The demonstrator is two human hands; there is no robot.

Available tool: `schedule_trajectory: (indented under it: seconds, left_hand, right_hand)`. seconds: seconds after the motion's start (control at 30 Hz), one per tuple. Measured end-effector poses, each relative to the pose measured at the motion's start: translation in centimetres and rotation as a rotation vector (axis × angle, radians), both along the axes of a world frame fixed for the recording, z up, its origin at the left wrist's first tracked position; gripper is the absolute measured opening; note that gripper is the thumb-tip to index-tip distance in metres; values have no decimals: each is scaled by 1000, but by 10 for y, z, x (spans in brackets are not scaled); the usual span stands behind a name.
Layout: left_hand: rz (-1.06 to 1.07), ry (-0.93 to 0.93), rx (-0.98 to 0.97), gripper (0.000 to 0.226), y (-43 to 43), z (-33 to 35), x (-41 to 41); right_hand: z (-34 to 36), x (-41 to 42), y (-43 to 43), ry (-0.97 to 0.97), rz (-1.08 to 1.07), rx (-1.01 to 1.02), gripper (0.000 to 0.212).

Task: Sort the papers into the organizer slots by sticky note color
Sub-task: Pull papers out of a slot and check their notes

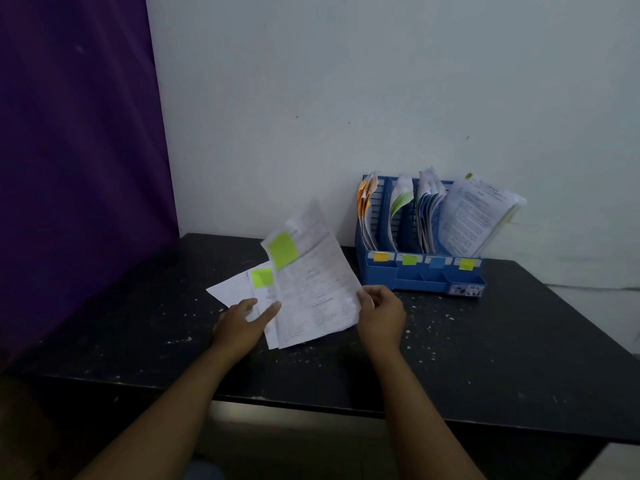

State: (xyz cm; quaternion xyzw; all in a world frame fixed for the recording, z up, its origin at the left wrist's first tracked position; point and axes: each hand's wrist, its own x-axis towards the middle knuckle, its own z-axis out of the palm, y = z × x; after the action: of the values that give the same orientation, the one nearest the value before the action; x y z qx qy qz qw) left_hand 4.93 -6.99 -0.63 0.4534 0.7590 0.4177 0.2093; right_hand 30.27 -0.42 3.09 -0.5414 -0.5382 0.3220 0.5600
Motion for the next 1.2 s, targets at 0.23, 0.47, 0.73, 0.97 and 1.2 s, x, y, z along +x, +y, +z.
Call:
schedule_trajectory:
  seconds: [0.23,0.47,0.73,0.97,1.2]
  left_hand:
    - [-16,-356,312,36,19,59,28]
    - [-42,-367,521,9,20,103,35]
    - [-63,-283,630,25,5,158,56]
    - [-34,-303,722,28,-15,185,71]
    - [-28,-303,753,27,-23,192,73]
  right_hand:
    - [9,1,-1,188,146,-1,5]
    - [35,10,1,200,358,33,29]
    - [122,15,-17,200,289,251,13]
    - [149,16,-40,276,282,284,12]
    - [160,15,-45,290,293,290,14]
